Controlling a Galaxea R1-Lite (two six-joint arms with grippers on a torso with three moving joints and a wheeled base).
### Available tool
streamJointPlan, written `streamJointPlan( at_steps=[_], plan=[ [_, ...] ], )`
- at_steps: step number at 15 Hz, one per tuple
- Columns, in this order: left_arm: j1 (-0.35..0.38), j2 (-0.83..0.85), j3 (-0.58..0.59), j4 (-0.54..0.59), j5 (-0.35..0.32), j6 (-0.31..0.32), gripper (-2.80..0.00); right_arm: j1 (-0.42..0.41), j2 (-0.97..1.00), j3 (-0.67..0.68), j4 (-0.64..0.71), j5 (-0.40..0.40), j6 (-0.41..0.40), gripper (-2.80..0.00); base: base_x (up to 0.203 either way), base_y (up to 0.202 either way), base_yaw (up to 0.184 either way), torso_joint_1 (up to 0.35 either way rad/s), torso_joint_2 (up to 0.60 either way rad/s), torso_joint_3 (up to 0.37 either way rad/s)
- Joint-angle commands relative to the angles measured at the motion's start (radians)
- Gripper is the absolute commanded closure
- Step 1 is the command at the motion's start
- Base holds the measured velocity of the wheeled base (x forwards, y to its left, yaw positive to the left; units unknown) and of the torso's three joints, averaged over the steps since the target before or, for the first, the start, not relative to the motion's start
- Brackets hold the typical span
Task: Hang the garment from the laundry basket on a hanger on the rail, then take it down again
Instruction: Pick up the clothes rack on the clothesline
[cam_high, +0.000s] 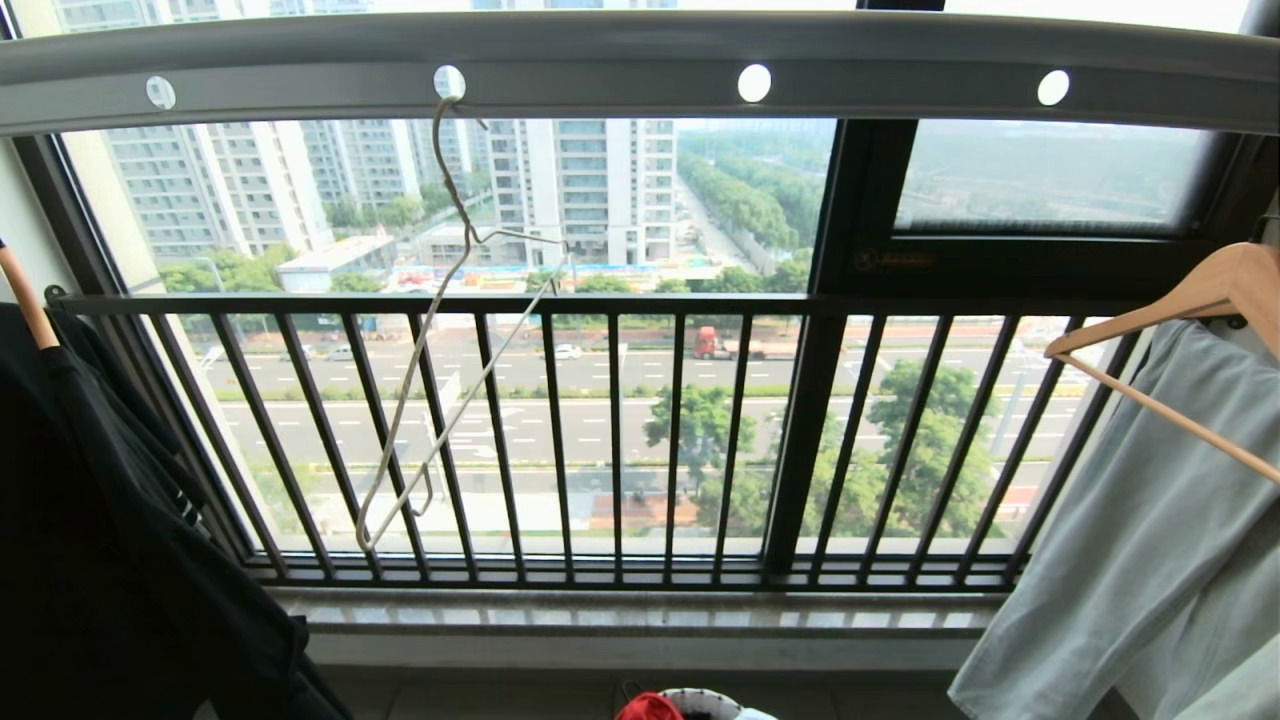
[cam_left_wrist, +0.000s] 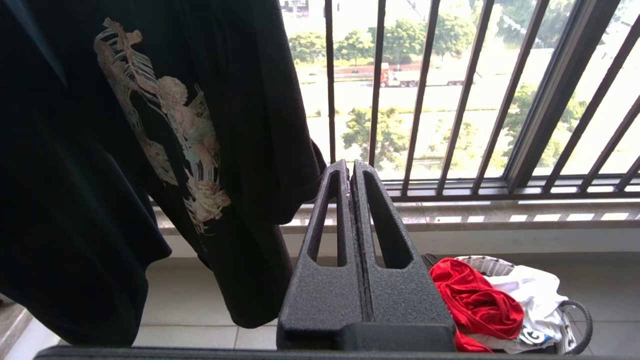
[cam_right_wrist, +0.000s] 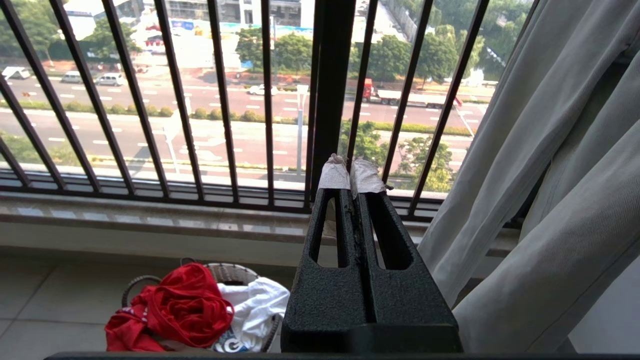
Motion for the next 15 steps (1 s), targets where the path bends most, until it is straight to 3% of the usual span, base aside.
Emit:
streamJointPlan(
  at_steps=[1, 8, 13, 15],
  plan=[
    [0.000, 0.000, 0.000, 0.000, 0.000, -0.001, 0.00, 0.000, 0.001, 0.000, 0.001, 0.000, -0.001, 0.00, 0.000, 0.000, 0.000, 0.000, 0.00, 0.000],
    [0.000, 0.026, -0.151, 0.012, -0.027, -0.021, 0.00, 0.000, 0.001, 0.000, 0.000, 0.000, -0.001, 0.00, 0.000, 0.000, 0.000, 0.000, 0.00, 0.000],
    [-0.001, 0.229, -0.319, 0.014, -0.040, -0.019, 0.00, 0.000, 0.001, 0.000, 0.001, 0.000, -0.001, 0.00, 0.000, 0.000, 0.000, 0.000, 0.00, 0.000],
    [-0.002, 0.348, -0.425, 0.018, -0.094, -0.019, 0.00, 0.000, 0.001, 0.000, 0.000, 0.000, -0.001, 0.00, 0.000, 0.000, 0.000, 0.000, 0.00, 0.000]
  ],
)
